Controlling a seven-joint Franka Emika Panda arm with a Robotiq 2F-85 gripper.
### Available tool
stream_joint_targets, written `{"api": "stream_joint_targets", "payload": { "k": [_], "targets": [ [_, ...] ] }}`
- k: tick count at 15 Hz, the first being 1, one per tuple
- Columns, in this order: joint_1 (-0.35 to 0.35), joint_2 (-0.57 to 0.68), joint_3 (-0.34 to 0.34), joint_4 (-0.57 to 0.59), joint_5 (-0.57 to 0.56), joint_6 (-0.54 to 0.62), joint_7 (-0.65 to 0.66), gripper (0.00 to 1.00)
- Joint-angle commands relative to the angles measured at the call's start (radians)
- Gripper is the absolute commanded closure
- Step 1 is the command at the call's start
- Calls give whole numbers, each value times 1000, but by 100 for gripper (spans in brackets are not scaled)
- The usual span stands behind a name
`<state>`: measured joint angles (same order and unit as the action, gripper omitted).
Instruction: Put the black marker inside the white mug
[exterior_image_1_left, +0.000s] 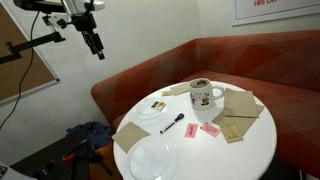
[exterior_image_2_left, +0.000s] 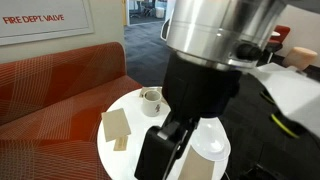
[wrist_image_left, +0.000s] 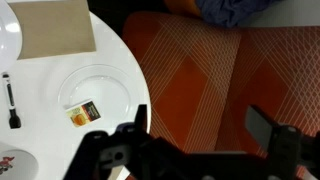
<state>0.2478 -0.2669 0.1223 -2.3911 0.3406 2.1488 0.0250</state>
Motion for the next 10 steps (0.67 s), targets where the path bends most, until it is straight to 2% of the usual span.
{"api": "stream_joint_targets", "payload": {
  "k": [1,10],
  "targets": [
    [-16,0,15,2,4,-3,-3,0],
    [-30,-12,6,11,9,3,8,0]
  ]
}}
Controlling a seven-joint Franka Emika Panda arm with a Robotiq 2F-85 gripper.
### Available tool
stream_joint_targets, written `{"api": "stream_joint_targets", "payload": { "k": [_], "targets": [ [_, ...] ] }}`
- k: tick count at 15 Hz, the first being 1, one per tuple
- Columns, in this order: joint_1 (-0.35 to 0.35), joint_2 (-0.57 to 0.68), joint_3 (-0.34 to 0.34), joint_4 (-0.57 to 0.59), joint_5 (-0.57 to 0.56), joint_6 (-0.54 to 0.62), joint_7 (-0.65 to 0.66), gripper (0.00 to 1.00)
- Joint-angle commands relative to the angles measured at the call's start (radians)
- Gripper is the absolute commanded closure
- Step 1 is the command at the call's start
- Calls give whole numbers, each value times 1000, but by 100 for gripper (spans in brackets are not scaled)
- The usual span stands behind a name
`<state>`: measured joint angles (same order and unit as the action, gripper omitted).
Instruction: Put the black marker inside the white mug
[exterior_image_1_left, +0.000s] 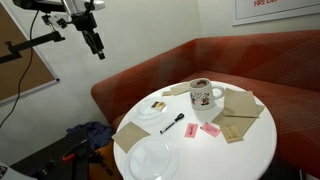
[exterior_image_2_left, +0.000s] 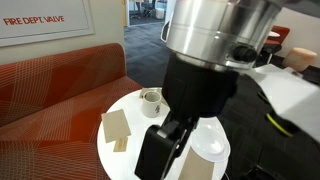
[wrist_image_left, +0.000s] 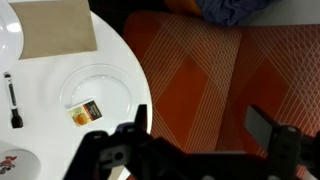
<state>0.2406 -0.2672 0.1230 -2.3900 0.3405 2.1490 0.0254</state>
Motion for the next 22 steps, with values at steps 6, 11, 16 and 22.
{"api": "stream_joint_targets", "payload": {
  "k": [6,11,16,22],
  "targets": [
    [-64,-10,-18,41,-3,-20,8,0],
    [-105,-24,-38,12,-29,-8,4,0],
    [-149,-31,-51,-47,-87,68,8,0],
    [-173,-19,-63,-147,-170,268,-16,0]
  ]
}}
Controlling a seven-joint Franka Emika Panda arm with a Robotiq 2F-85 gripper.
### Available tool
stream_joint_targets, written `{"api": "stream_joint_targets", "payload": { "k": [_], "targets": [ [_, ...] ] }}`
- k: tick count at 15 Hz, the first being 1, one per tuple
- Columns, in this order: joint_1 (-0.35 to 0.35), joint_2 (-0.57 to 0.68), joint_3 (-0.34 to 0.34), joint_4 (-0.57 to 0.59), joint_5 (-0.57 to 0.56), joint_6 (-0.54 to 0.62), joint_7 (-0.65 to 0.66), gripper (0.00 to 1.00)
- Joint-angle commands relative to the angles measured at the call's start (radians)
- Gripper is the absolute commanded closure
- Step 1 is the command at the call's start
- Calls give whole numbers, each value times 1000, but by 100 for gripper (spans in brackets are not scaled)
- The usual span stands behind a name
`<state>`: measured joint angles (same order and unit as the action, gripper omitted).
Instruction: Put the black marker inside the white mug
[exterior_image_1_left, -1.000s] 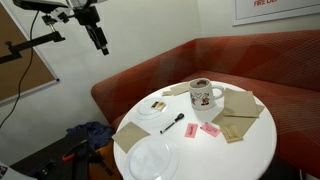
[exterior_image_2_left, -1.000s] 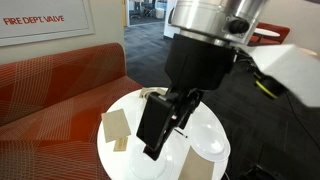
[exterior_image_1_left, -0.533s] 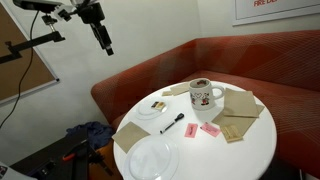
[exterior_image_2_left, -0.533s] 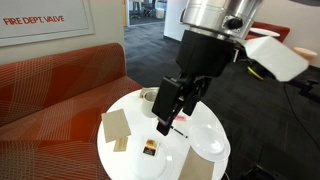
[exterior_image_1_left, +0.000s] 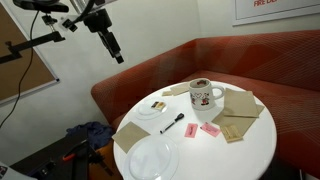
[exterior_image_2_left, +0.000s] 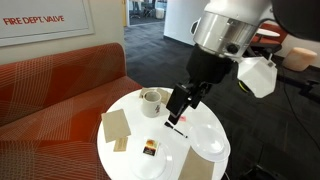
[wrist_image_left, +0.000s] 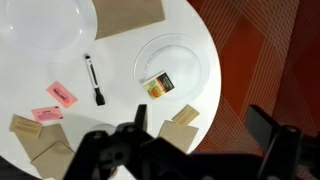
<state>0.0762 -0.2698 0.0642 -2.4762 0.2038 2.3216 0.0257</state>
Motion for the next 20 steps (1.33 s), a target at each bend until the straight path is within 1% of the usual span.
{"api": "stream_joint_targets", "payload": {
  "k": [1,4,8,11,14,16,17,20],
  "targets": [
    [-9,-8,-5,-77,-41,133,-20,0],
    [-10,22,-7,-118,-67,241,-12,0],
    [-27,97,-23,-122,-112,313,-21,0],
    [-59,164,-46,-100,-172,329,-33,0],
    [-86,244,-76,-67,-234,341,-74,0],
    [-99,304,-93,-38,-254,361,-103,0],
    [-105,340,-101,-21,-264,393,-111,0],
    [-119,442,-108,34,-243,473,-148,0]
  ]
}}
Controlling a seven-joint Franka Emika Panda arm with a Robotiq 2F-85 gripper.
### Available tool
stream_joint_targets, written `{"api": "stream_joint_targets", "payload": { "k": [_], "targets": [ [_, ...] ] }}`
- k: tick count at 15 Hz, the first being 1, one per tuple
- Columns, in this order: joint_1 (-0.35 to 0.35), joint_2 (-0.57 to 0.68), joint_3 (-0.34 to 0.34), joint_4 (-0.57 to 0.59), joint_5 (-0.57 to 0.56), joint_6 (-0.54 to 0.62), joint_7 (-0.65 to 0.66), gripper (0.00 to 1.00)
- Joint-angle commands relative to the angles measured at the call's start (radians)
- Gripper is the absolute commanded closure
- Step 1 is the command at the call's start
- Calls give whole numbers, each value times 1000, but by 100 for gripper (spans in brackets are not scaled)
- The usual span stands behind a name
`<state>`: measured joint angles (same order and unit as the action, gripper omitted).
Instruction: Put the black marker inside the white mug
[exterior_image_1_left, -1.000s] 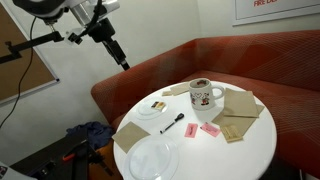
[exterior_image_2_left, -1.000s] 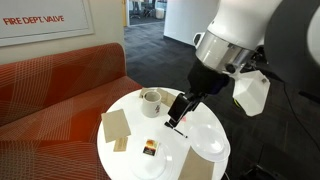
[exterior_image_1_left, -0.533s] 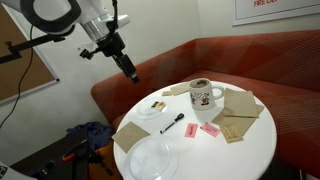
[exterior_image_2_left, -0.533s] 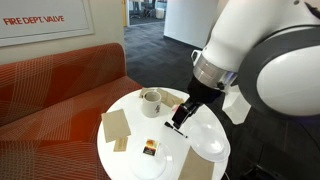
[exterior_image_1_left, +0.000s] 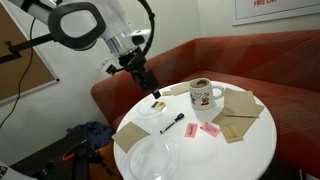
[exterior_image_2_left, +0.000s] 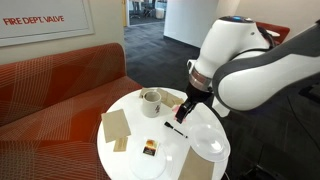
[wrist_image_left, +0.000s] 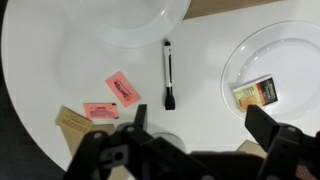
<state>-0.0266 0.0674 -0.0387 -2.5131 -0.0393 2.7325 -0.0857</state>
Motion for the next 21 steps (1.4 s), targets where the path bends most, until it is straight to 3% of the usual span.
{"api": "stream_joint_targets", "payload": {
  "k": [1,10,21],
  "targets": [
    [-21,133,-2,89,10,78,-50,0],
    [-28,356,-3,266,-17,64,-33,0],
    [-23,456,1,299,-24,59,-30,0]
  ]
}}
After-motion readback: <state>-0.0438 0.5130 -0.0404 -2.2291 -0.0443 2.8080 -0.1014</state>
